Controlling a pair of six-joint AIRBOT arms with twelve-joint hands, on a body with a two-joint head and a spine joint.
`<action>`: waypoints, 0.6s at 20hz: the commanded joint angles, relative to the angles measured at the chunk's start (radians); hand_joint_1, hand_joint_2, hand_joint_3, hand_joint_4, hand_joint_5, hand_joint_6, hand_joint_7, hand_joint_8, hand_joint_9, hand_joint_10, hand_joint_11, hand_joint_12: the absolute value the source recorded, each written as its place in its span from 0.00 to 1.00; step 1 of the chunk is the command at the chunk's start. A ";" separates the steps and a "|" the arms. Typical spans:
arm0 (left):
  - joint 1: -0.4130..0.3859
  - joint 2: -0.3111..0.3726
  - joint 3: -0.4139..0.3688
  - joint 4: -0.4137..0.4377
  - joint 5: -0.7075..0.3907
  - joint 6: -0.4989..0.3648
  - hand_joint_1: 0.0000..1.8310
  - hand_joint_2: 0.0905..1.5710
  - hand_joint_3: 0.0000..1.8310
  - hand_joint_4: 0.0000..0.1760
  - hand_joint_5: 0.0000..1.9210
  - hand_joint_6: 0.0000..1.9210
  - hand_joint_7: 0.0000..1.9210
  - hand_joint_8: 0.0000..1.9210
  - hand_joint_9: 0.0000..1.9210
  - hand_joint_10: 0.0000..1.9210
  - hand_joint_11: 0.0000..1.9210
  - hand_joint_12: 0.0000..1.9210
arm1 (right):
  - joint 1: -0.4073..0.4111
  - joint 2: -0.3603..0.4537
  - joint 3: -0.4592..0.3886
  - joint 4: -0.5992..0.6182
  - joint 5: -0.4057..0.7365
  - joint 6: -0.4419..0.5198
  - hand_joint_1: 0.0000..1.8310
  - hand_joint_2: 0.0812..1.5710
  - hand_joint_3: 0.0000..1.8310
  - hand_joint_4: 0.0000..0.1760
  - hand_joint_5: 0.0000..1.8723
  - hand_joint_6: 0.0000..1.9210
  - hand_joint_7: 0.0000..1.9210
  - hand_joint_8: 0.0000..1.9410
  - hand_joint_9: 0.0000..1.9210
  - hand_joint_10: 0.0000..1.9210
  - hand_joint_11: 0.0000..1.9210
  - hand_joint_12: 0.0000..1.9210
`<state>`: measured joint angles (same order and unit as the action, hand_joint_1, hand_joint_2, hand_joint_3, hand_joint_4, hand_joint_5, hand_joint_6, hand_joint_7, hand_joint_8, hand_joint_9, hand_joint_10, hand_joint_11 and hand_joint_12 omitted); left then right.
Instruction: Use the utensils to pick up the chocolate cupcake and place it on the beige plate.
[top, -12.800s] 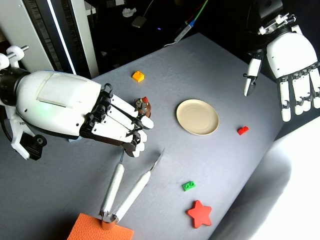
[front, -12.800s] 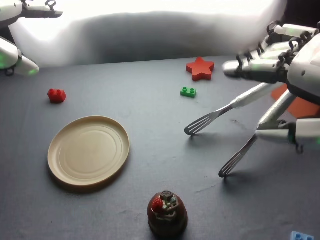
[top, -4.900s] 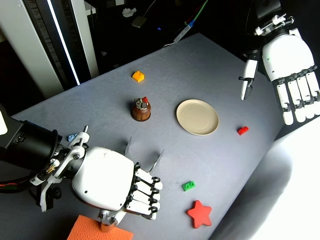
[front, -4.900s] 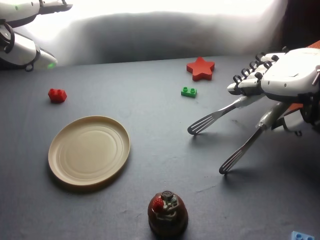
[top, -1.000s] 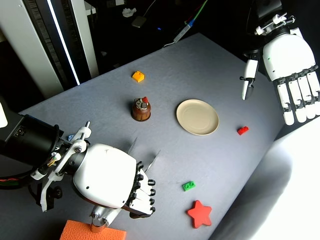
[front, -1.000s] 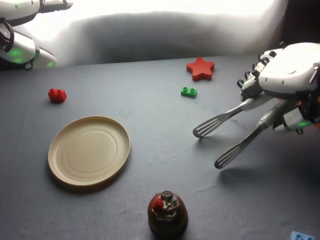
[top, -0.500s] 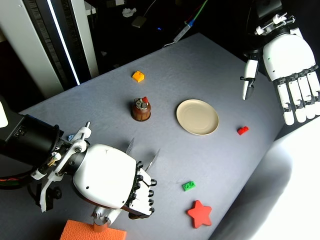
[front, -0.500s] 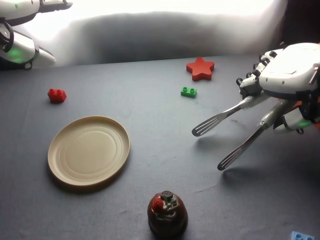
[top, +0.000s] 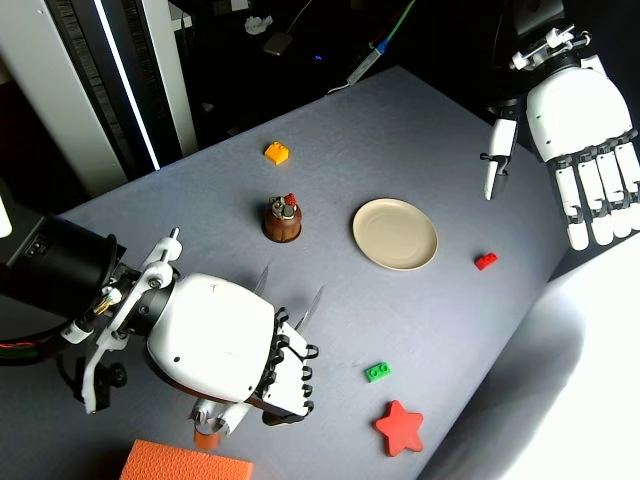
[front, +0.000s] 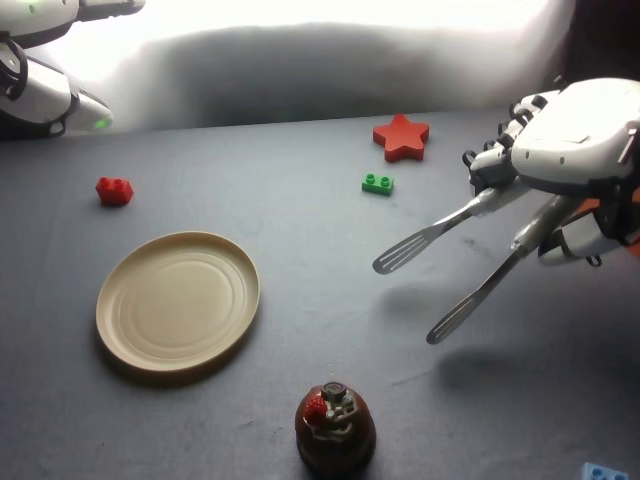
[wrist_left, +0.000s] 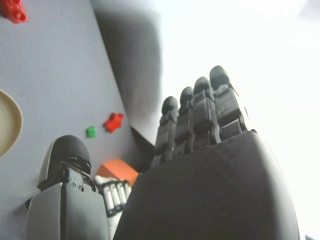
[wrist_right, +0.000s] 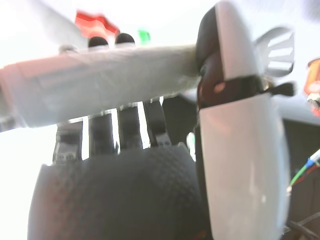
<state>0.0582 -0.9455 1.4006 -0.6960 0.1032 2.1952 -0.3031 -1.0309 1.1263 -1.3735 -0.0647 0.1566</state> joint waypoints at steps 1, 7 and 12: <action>-0.013 0.006 0.009 -0.003 -0.092 0.002 0.16 0.70 0.00 0.00 0.04 0.00 0.02 0.00 0.02 0.00 0.00 0.11 | 0.018 0.011 -0.006 -0.007 0.007 -0.004 0.57 0.66 0.00 0.00 0.22 0.42 0.25 0.42 0.20 0.57 0.10 0.81; -0.014 0.005 0.011 -0.003 -0.092 0.003 0.18 0.70 0.00 0.00 0.04 0.00 0.02 0.00 0.02 0.00 0.00 0.10 | 0.038 0.027 -0.042 -0.007 0.006 0.000 0.56 0.68 0.00 0.00 0.24 0.43 0.25 0.45 0.20 0.55 0.11 0.77; -0.016 0.003 0.014 -0.003 -0.092 0.003 0.18 0.70 0.00 0.00 0.04 0.00 0.02 0.00 0.03 0.00 0.00 0.11 | 0.079 0.048 -0.091 -0.007 0.024 0.001 0.57 0.67 0.00 0.00 0.24 0.41 0.25 0.45 0.20 0.56 0.11 0.78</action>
<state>0.0559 -0.9455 1.4075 -0.6960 0.1032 2.1952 -0.2386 -0.9890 1.0367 -1.3746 -0.0631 0.1577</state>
